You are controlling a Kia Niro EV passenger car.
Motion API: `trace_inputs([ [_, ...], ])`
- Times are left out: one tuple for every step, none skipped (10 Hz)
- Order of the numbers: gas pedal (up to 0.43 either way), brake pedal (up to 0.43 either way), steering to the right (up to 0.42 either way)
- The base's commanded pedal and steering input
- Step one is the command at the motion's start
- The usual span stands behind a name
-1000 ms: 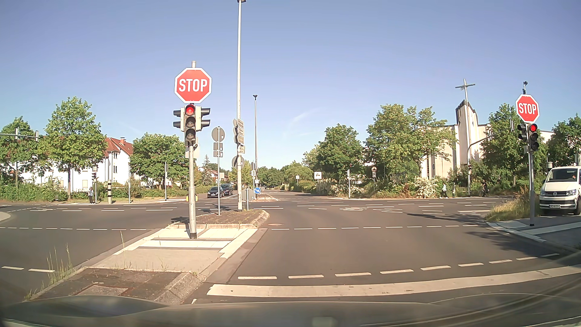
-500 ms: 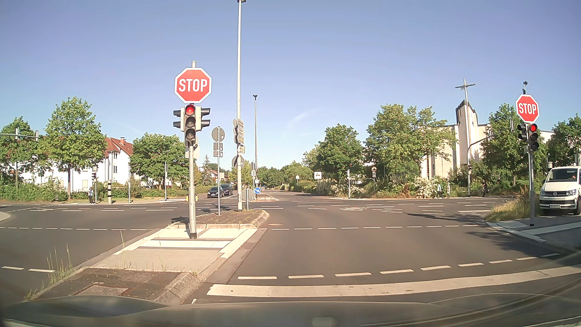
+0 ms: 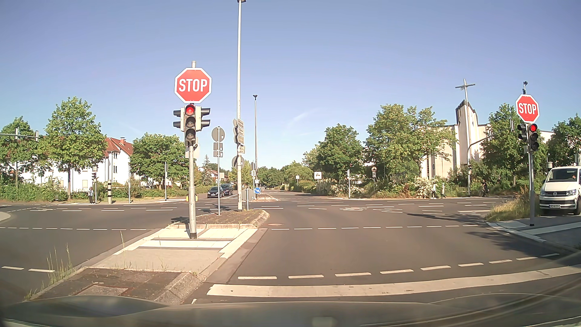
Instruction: Follow the waypoints while adhering to traffic rules and regulations
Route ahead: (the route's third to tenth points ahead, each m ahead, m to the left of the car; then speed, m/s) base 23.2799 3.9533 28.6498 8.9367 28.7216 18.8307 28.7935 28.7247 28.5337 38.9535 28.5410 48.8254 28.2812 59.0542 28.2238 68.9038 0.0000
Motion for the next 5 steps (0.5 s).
trace_inputs([
  [0.0, 0.305, 0.012],
  [0.0, 0.305, 0.012],
  [0.0, 0.305, 0.012],
  [0.0, 0.305, 0.012],
  [0.0, 0.305, 0.012],
])
